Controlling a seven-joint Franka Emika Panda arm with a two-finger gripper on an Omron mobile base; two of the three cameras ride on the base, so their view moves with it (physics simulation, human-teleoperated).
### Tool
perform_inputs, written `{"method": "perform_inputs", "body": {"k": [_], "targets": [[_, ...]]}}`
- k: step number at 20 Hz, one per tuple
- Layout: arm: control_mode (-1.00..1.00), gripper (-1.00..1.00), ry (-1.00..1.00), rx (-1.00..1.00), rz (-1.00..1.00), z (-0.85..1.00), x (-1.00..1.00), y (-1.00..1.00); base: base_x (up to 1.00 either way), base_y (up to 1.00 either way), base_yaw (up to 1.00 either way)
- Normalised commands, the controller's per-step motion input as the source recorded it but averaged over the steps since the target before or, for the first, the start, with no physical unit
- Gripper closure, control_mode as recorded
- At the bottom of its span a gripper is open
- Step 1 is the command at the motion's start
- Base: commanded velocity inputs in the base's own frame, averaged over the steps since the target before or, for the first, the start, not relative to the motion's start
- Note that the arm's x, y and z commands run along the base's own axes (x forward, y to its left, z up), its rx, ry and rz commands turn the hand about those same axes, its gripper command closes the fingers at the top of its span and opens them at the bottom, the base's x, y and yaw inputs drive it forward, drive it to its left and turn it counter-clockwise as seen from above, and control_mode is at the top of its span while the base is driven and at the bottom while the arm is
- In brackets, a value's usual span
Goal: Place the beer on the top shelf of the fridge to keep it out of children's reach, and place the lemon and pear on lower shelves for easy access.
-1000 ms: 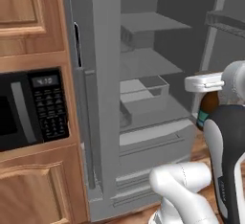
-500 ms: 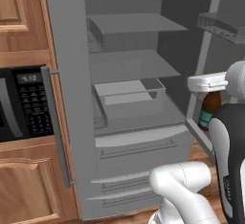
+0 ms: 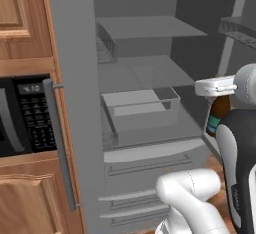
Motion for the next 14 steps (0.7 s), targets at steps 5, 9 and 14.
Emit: {"method": "perform_inputs", "body": {"k": [5, 9, 14], "targets": [[1.0, 1.0, 0.0, 0.0, 0.0, 0.0, 0.0, 0.0, 0.6, 0.0, 0.0], [1.0, 1.0, 0.0, 0.0, 0.0, 0.0, 0.0, 0.0, 0.53, 0.06, 0.0], [1.0, 1.0, 0.0, 0.0, 0.0, 0.0, 0.0, 0.0, 0.28, 0.08, 0.0]]}}
